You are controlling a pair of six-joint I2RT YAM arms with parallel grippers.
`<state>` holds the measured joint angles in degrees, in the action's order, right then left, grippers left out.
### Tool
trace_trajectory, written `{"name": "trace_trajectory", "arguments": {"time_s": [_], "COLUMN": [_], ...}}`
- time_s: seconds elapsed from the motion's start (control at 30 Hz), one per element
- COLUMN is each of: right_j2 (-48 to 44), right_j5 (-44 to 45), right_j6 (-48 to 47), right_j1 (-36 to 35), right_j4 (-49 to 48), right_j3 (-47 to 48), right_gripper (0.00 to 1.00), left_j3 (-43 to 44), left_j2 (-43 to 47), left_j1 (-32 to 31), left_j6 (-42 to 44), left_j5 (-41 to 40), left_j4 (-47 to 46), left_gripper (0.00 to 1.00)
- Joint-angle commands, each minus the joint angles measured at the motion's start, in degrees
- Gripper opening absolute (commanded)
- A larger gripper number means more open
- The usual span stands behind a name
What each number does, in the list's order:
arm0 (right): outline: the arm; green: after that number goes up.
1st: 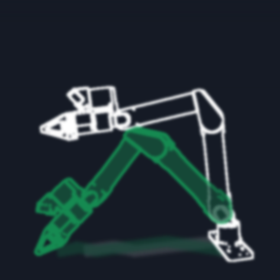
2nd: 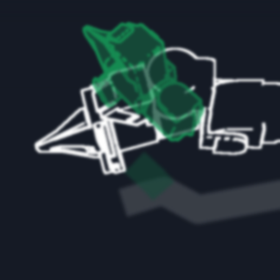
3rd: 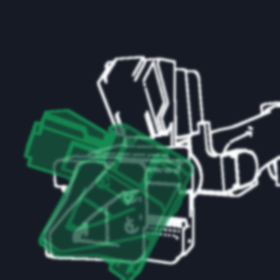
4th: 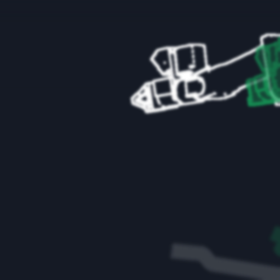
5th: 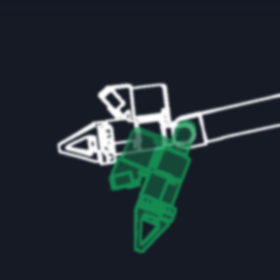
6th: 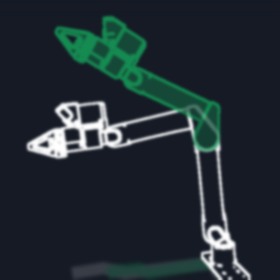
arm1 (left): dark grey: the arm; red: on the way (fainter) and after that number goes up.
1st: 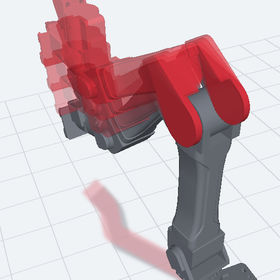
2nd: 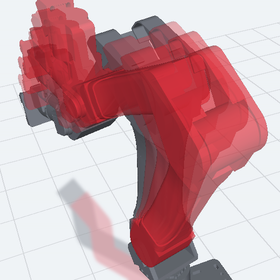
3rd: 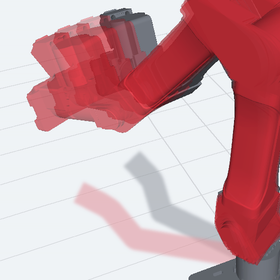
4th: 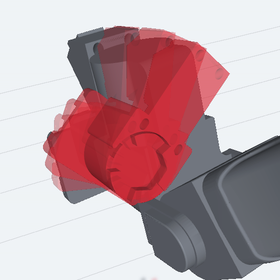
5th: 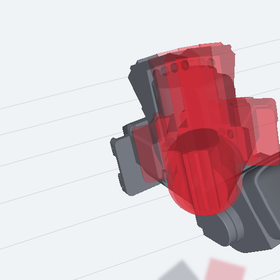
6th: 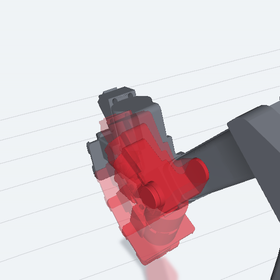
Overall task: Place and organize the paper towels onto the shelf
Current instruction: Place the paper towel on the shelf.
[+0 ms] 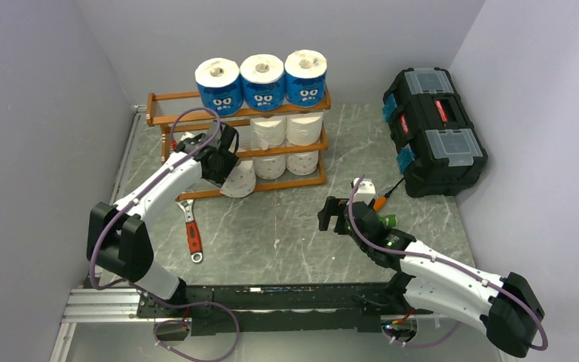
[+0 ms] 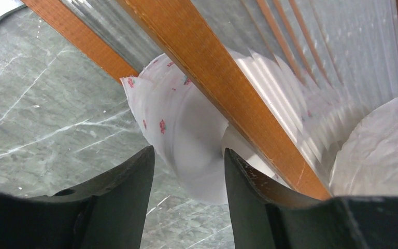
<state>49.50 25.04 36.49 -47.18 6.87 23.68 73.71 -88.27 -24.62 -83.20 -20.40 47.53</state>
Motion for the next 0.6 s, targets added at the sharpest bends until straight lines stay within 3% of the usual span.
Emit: {"name": "trace_trajectory", "arguments": {"time_s": [0.0,0.43,0.57], "right_j2": [-1.2,-1.1,-0.8], "right_j5": [1.1,0.7,0.2], "right_j6": [0.5,0.1,-0.2], "right_j1": [0.2,0.2,0.2], "right_j4": [-0.7,-0.8,-1.4], "right_j3": [-0.3,-0.1,0.0], "right_gripper": [0.99,0.99,0.99], "left_j3": [-0.6,-5.2,-7.8], "left_j2": [3.2,9.0,12.7], "left_j1": [0.3,0.5,0.5], "left_j6": [0.9,5.7,8.7], "left_j5": [0.4,1.0,1.7], "left_j4": [-1.3,-5.0,-6.1], "left_gripper": [0.57,0.65,0.73]}}
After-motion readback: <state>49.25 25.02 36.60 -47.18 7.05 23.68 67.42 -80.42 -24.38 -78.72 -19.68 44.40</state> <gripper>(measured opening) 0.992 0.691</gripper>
